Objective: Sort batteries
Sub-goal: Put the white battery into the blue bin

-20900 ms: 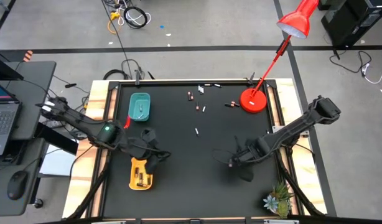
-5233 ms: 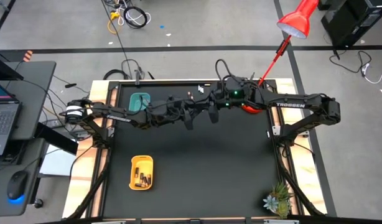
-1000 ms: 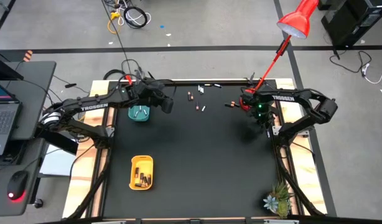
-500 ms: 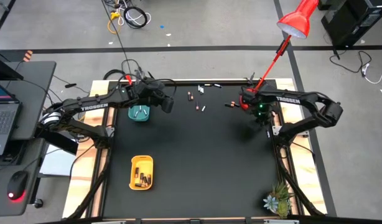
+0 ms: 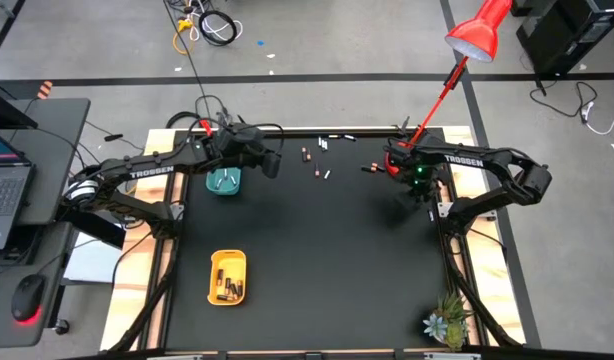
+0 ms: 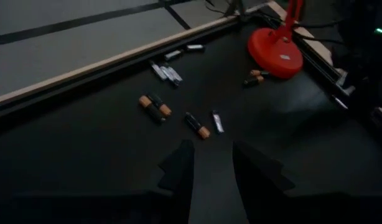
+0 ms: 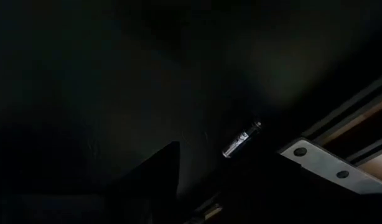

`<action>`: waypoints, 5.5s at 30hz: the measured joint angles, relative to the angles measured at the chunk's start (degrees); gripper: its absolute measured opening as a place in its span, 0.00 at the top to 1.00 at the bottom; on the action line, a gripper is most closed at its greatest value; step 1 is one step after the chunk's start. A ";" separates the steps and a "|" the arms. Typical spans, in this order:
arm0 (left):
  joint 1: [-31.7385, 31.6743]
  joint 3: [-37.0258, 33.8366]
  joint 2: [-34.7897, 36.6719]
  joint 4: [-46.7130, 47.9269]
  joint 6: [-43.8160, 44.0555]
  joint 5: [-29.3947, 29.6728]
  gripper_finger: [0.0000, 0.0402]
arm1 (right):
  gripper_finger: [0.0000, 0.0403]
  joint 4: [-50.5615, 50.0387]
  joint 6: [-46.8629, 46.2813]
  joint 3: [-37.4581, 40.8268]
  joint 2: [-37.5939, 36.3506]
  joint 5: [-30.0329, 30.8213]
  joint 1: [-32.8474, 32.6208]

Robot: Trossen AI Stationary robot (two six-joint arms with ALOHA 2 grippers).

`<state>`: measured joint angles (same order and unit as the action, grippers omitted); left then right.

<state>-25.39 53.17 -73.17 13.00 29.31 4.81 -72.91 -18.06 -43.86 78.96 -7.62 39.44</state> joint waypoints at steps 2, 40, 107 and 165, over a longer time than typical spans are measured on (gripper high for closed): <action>0.00 0.00 0.00 0.00 1.99 1.58 0.70 | 0.53 0.59 0.07 0.00 0.00 0.00 0.00; -2.64 0.00 0.37 -10.43 -9.62 -22.29 0.70 | 0.56 -3.68 -31.41 -0.26 -2.03 10.01 -0.74; -5.53 0.00 -2.60 -16.07 -7.63 -26.54 0.70 | 0.13 -0.20 14.95 -1.16 22.32 1.79 0.43; -5.73 -0.02 -2.58 -16.42 -7.87 -26.48 0.70 | 0.44 4.42 -1.35 4.16 21.78 1.87 -4.02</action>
<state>-31.11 53.15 -75.75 -3.42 21.43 -21.67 -68.48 -19.41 -39.69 100.74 -5.75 35.42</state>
